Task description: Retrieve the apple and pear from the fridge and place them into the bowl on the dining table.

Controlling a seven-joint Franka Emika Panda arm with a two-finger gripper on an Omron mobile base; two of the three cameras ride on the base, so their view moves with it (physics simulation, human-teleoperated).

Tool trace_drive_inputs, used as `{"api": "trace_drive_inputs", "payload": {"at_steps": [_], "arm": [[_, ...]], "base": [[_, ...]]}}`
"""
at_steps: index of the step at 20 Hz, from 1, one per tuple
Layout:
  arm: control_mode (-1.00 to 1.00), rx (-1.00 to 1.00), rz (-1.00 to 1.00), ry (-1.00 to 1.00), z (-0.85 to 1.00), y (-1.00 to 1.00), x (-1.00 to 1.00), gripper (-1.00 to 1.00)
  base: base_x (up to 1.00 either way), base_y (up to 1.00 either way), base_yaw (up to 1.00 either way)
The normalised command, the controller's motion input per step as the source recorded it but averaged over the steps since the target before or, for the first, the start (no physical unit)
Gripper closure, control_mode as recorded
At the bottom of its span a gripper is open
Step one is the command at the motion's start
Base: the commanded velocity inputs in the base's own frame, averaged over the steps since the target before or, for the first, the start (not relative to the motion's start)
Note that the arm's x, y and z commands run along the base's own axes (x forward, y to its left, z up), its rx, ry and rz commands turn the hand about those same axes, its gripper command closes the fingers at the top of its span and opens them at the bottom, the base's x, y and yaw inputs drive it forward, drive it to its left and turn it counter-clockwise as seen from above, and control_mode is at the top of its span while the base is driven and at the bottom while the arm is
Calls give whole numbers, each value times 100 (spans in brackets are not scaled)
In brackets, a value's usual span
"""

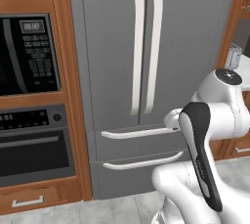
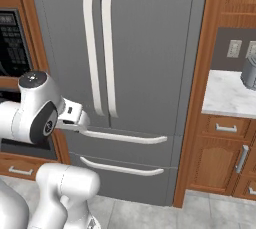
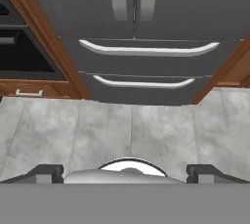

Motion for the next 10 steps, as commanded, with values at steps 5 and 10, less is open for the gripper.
{"api": "trace_drive_inputs", "payload": {"at_steps": [5, 10], "arm": [[-100, 0, 0, -21, 6, 7, 44, -100], [-100, 0, -3, -8, 23, -5, 79, -100]], "base": [[0, 0, 0], [0, 0, 0]]}}
